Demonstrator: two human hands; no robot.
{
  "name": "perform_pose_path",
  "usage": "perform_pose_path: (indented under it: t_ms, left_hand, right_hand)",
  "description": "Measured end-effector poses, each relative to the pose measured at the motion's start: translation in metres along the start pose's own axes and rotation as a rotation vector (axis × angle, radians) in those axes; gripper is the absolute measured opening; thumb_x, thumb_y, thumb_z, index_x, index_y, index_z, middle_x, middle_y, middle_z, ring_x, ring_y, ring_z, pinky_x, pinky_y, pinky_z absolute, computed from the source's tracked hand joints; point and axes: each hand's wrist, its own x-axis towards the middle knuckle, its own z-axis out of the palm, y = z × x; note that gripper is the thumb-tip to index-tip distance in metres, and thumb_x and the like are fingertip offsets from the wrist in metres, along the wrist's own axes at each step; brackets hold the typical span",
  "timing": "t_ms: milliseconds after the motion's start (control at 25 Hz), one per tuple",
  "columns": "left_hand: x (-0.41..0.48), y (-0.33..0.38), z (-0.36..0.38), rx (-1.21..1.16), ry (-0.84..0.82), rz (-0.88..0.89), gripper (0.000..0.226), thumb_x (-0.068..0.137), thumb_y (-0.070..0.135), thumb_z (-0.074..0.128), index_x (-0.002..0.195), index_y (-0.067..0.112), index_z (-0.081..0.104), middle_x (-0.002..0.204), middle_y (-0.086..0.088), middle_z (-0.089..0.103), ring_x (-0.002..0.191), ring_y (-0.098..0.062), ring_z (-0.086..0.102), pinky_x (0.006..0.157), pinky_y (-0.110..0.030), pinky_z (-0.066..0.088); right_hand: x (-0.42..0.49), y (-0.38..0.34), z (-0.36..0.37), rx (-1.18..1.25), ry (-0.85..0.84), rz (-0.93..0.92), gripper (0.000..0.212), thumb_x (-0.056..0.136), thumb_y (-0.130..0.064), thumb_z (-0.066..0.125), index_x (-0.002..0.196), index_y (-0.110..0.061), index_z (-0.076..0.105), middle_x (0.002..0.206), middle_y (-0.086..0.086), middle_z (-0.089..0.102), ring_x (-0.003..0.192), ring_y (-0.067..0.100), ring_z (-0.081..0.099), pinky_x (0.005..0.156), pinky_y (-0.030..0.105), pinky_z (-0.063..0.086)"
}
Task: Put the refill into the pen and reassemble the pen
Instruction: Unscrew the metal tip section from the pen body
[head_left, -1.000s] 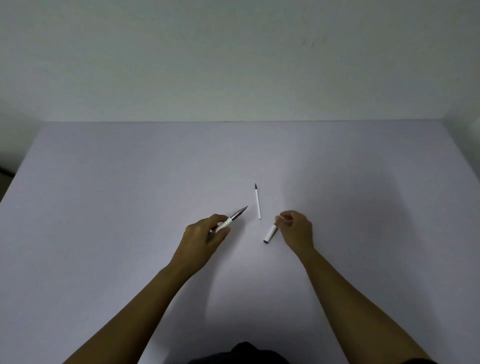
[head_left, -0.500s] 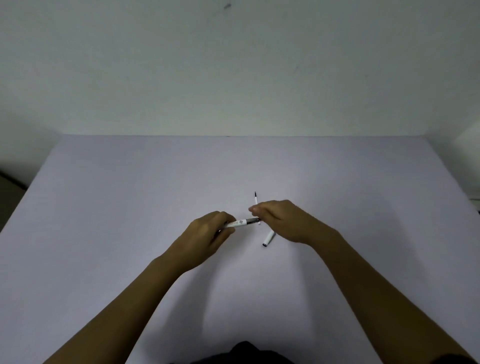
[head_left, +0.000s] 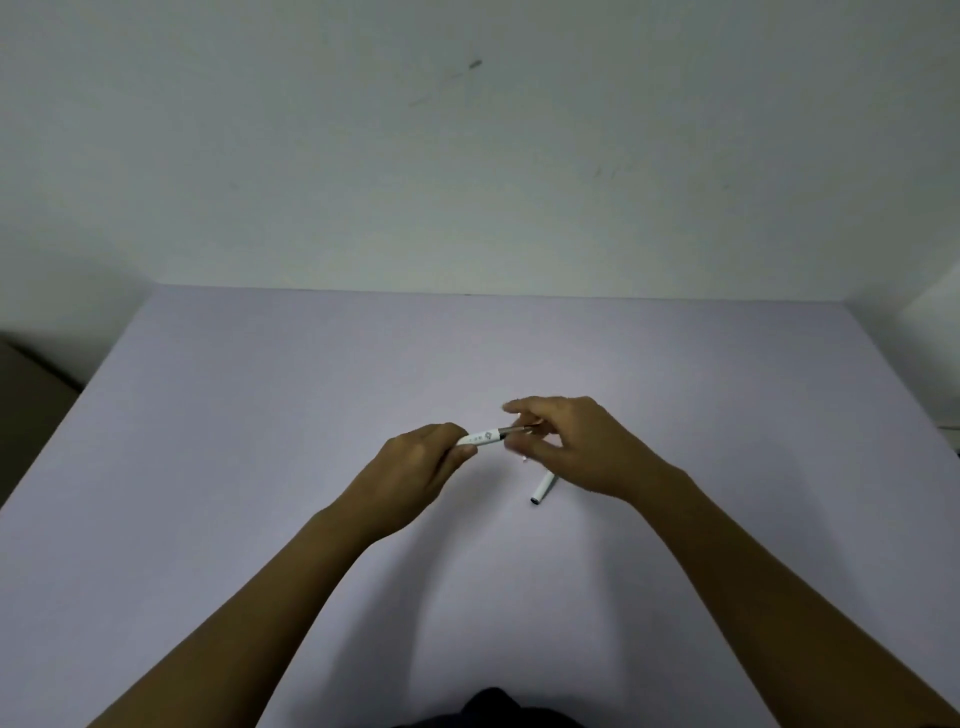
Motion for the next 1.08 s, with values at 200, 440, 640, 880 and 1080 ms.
perform_pose_path:
  t_ms: [200, 440, 640, 880, 1080]
  left_hand:
    - [-0.003, 0.009, -0.008, 0.175, 0.052, 0.093, 0.028, 0.095, 0.033, 0.041, 0.087, 0.008, 0.053, 0.066, 0.0, 0.047, 0.054, -0.02, 0.039, 0.048, -0.031, 0.034]
    - [-0.007, 0.017, -0.012, 0.241, 0.072, 0.155, 0.043, 0.093, 0.042, 0.03, 0.085, 0.007, 0.054, 0.066, -0.007, 0.056, 0.053, -0.025, 0.045, 0.044, -0.032, 0.038]
    - [-0.01, 0.016, -0.014, 0.242, 0.091, 0.16, 0.045, 0.093, 0.043, 0.028, 0.086, 0.007, 0.054, 0.067, -0.008, 0.057, 0.054, -0.026, 0.048, 0.044, -0.033, 0.038]
    - [-0.013, 0.019, -0.015, 0.227, 0.109, 0.158, 0.043, 0.092, 0.041, 0.029, 0.086, 0.007, 0.055, 0.067, -0.008, 0.057, 0.054, -0.027, 0.049, 0.044, -0.033, 0.04]
    - [-0.01, 0.02, -0.017, 0.23, 0.125, 0.16, 0.042, 0.093, 0.041, 0.031, 0.084, 0.008, 0.055, 0.065, -0.007, 0.056, 0.052, -0.024, 0.047, 0.044, -0.028, 0.032]
  right_hand:
    - [0.001, -0.006, -0.008, 0.005, 0.01, -0.029, 0.013, 0.087, -0.028, 0.059, 0.081, -0.02, 0.067, 0.073, -0.01, 0.068, 0.071, 0.005, 0.061, 0.069, 0.025, 0.05]
    - [-0.004, -0.01, -0.013, 0.071, -0.052, 0.01, 0.012, 0.084, -0.05, 0.055, 0.086, -0.041, 0.063, 0.081, -0.016, 0.066, 0.078, 0.003, 0.061, 0.069, 0.023, 0.047]
    - [-0.002, -0.009, -0.014, 0.091, -0.024, -0.09, 0.009, 0.077, -0.027, 0.072, 0.084, -0.029, 0.066, 0.08, -0.014, 0.067, 0.078, -0.001, 0.06, 0.069, 0.009, 0.044]
    - [-0.003, -0.011, -0.013, 0.173, 0.009, -0.039, 0.001, 0.079, -0.029, 0.07, 0.079, -0.028, 0.07, 0.074, -0.01, 0.07, 0.073, 0.001, 0.064, 0.063, 0.011, 0.049]
    - [-0.003, -0.013, -0.015, 0.184, 0.011, 0.0, 0.006, 0.08, -0.033, 0.068, 0.085, -0.03, 0.069, 0.073, -0.014, 0.068, 0.07, -0.002, 0.064, 0.061, 0.011, 0.05]
